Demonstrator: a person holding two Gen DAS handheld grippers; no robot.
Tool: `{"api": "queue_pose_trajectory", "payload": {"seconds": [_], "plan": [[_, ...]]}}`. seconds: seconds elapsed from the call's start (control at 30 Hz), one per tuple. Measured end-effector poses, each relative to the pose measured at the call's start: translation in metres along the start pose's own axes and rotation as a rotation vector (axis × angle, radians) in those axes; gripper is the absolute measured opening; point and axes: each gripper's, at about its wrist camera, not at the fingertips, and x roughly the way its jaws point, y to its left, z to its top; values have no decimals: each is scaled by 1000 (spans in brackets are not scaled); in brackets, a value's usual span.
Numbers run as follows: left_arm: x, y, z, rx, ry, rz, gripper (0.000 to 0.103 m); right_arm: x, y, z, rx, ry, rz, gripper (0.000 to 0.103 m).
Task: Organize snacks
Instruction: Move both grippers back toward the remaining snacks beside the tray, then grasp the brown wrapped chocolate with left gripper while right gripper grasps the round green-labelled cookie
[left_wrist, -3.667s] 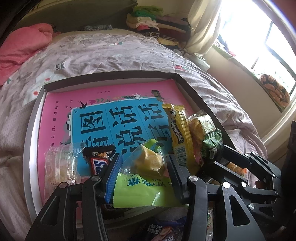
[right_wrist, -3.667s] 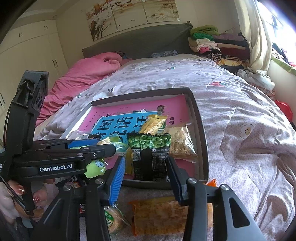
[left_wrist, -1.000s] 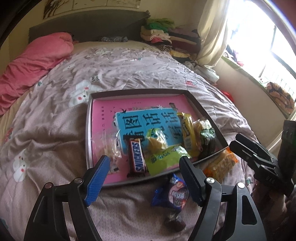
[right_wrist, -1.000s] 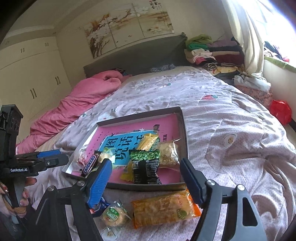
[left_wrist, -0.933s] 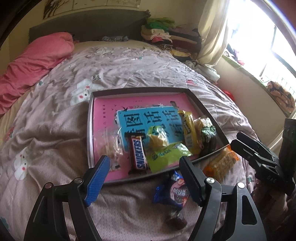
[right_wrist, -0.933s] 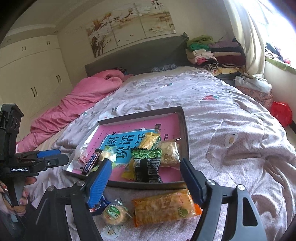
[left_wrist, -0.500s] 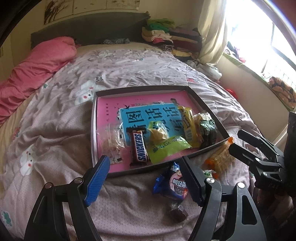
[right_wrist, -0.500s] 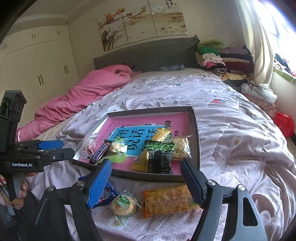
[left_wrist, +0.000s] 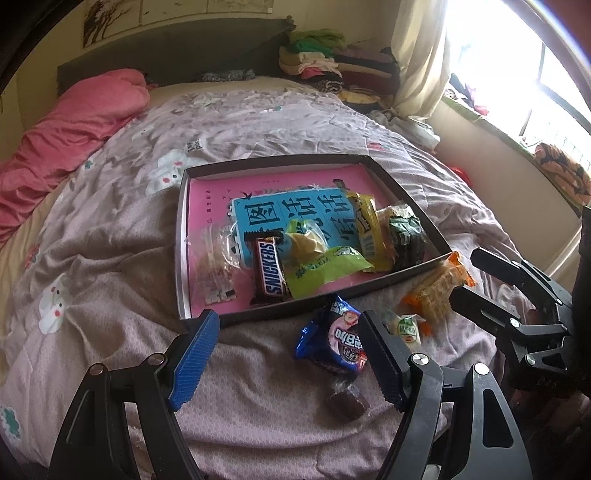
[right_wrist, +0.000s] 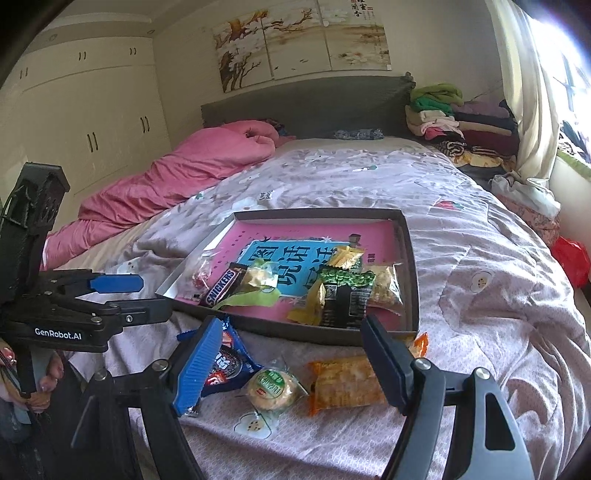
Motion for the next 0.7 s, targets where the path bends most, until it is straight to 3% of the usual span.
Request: {"api": "queue_pose_trajectory", "payload": {"seconds": [0.3, 0.7], "plan": [[-1, -7, -7, 20, 30, -18, 78, -5, 5, -4, -13, 14, 7, 76], [12, -10, -30, 35, 133, -64, 78, 2, 16, -14, -65, 77, 43, 77]]}}
